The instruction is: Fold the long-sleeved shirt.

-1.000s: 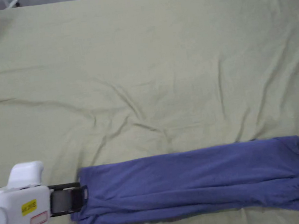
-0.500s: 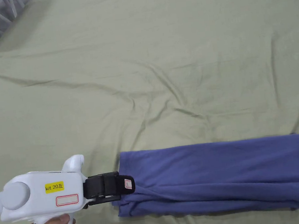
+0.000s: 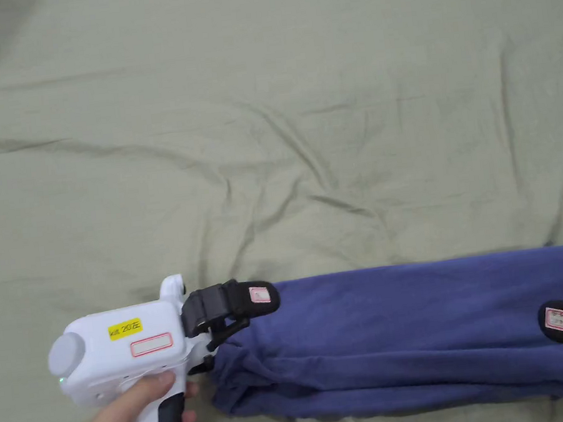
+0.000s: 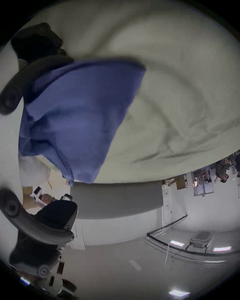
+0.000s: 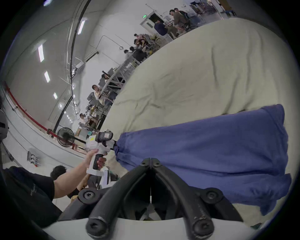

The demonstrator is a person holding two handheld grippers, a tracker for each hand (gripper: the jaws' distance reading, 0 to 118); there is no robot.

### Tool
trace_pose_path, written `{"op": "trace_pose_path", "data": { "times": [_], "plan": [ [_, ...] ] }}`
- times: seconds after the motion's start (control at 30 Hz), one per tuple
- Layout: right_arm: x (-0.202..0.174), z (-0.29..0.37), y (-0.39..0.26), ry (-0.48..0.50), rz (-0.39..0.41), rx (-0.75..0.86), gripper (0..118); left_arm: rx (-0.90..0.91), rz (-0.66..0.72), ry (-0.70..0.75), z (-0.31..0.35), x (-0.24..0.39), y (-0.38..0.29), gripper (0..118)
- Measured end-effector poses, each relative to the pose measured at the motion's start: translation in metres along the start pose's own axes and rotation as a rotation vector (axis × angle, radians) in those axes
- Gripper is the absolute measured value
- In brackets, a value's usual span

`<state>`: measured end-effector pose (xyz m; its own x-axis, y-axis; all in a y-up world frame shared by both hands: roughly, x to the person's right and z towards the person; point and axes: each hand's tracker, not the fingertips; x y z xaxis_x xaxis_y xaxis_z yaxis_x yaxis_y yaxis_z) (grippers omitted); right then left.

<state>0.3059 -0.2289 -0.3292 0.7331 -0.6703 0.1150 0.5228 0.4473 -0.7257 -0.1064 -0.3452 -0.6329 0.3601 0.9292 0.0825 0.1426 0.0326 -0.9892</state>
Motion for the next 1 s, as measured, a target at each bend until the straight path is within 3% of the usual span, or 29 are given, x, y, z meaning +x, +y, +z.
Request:
{"op": "trace_pose_path", "data": {
  "times": [0.07, 0.13, 0.17, 0.2, 0.23, 0.27, 0.3, 0.5, 0.77, 1.0],
  "plan": [
    [-0.002, -0.005, -0.001, 0.000, 0.013, -0.025, 0, -0.037, -0.001, -0.026, -0.023, 0.006, -0.003, 118],
    [-0.006, -0.006, -0.002, -0.013, 0.032, -0.037, 0, -0.083, -0.078, 0.061, -0.035, 0.013, 0.001, 118],
    [-0.008, -0.006, -0.002, -0.019, 0.035, -0.038, 0, -0.097, -0.112, 0.101, -0.032, 0.015, 0.005, 109],
    [-0.008, -0.006, -0.002, -0.021, 0.034, -0.038, 0, -0.100, -0.109, 0.078, -0.029, 0.016, 0.006, 67],
    [-0.008, -0.004, -0.003, -0.020, 0.033, -0.034, 0, -0.093, -0.097, 0.077, -0.022, 0.013, 0.006, 3],
    [-0.009, -0.002, -0.003, -0.018, 0.028, -0.029, 0, -0.060, -0.052, 0.054, -0.015, 0.007, 0.002, 3],
    [-0.009, -0.001, -0.003, -0.019, 0.022, -0.022, 0, -0.020, 0.025, 0.135, -0.010, -0.007, -0.003, 2],
    [-0.016, 0.004, -0.003, -0.034, 0.000, 0.001, 0, 0.061, 0.144, -0.082, 0.011, -0.029, -0.018, 2],
    [-0.035, 0.008, 0.004, -0.076, 0.017, 0.002, 0, 0.135, 0.107, -0.084, 0.084, 0.011, -0.014, 2],
    [-0.058, -0.002, 0.013, -0.102, 0.026, 0.010, 0, 0.257, 0.090, 0.001, 0.187, -0.007, 0.009, 2]
  ]
}}
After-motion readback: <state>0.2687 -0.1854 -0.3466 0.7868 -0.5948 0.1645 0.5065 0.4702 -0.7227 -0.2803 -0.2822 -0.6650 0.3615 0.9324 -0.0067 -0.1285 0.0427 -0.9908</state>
